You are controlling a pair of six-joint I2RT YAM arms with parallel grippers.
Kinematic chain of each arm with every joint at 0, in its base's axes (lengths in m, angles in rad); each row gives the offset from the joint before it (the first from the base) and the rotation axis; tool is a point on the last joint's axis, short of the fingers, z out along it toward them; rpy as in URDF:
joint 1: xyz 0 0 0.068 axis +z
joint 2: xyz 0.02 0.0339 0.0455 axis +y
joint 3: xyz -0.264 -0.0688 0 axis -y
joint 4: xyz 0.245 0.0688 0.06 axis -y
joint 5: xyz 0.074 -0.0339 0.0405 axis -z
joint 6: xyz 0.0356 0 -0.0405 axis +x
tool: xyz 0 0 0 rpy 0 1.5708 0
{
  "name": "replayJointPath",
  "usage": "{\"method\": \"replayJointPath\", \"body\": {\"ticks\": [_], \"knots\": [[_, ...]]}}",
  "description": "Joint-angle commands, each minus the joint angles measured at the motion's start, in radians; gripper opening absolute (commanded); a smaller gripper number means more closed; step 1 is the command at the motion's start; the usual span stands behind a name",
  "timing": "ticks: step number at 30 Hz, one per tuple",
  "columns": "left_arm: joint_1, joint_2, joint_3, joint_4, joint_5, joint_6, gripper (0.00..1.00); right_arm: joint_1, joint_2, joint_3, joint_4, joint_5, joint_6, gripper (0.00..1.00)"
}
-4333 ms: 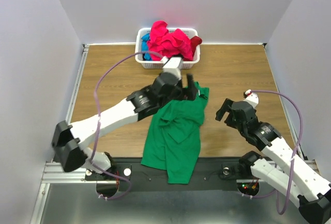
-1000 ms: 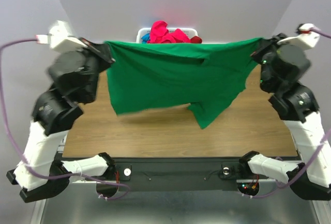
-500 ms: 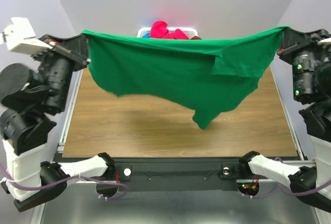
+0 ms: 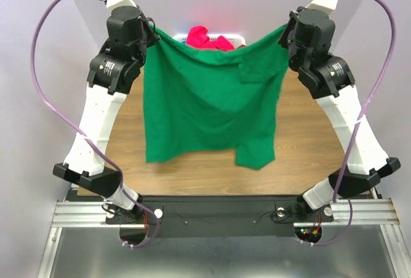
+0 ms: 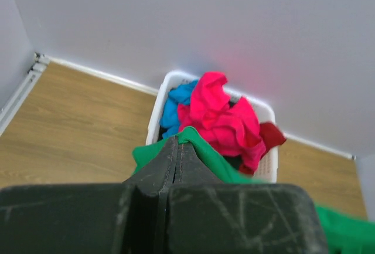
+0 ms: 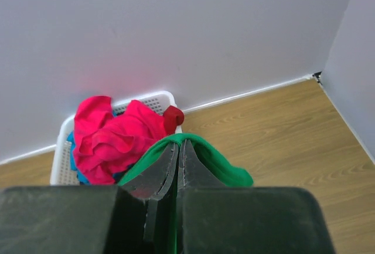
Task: Fold and stack the t-shirts
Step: Flatten the tshirt out
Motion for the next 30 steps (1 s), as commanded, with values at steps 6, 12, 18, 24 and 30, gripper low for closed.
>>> {"method": "replayJointPath", "body": {"ticks": [6, 12, 18, 24, 30], "knots": [[0.019, -0.353, -0.271, 0.167, 0.116, -0.041, 0.0, -0.007, -0.279, -0.064, 0.054, -0.008, -0.006, 0.0], [0.019, -0.597, -0.71, 0.182, 0.092, -0.185, 0.0, -0.007, -0.564, -0.529, 0.025, -0.065, 0.159, 0.0], [0.019, -0.862, -1.303, 0.151, 0.159, -0.452, 0.0, -0.007, -0.804, -1.029, -0.144, -0.287, 0.426, 0.0], [-0.004, -0.954, -1.599, 0.07, 0.306, -0.644, 0.98, -0.007, -0.879, -1.325, -0.27, -0.537, 0.568, 0.26], [-0.004, -0.961, -1.498, 0.004, 0.252, -0.661, 0.98, -0.007, -0.826, -1.247, -0.324, -0.415, 0.599, 0.93]]}}
